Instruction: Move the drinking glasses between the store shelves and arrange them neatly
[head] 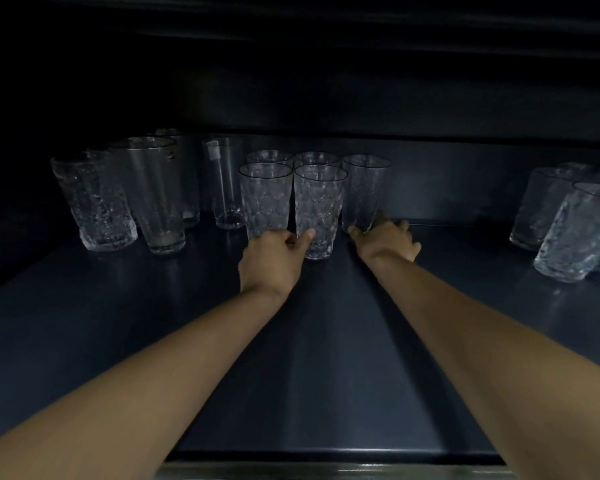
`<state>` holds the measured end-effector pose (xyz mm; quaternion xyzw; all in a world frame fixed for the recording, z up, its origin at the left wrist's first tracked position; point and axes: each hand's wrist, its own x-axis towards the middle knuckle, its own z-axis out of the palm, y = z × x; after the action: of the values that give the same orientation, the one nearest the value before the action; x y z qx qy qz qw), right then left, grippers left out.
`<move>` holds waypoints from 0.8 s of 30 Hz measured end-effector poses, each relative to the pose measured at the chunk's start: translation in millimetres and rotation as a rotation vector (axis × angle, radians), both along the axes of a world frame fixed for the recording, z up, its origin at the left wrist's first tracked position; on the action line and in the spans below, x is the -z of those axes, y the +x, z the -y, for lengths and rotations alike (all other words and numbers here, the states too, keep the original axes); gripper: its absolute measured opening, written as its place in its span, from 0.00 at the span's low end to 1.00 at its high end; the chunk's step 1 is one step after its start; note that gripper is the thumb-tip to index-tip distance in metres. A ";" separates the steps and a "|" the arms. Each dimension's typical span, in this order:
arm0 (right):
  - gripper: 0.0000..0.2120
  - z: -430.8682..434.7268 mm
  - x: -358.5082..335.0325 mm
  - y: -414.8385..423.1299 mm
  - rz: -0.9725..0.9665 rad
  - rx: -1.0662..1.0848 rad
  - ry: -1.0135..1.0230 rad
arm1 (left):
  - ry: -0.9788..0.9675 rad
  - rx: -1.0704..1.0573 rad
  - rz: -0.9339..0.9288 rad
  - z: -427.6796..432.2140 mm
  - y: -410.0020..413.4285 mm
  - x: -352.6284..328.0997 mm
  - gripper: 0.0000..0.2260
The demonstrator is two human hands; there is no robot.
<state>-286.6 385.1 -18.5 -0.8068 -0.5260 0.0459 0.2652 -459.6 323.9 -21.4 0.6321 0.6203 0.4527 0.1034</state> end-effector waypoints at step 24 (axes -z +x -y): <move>0.30 20.1 -4.2 1.0 -0.065 -0.027 0.056 | -0.078 0.106 0.210 12.8 -5.1 -0.9 0.08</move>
<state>-285.6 365.0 -14.3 -0.7899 -0.5291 0.0612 0.3040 -464.7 311.1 -20.6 0.6084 0.5891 0.4859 0.2160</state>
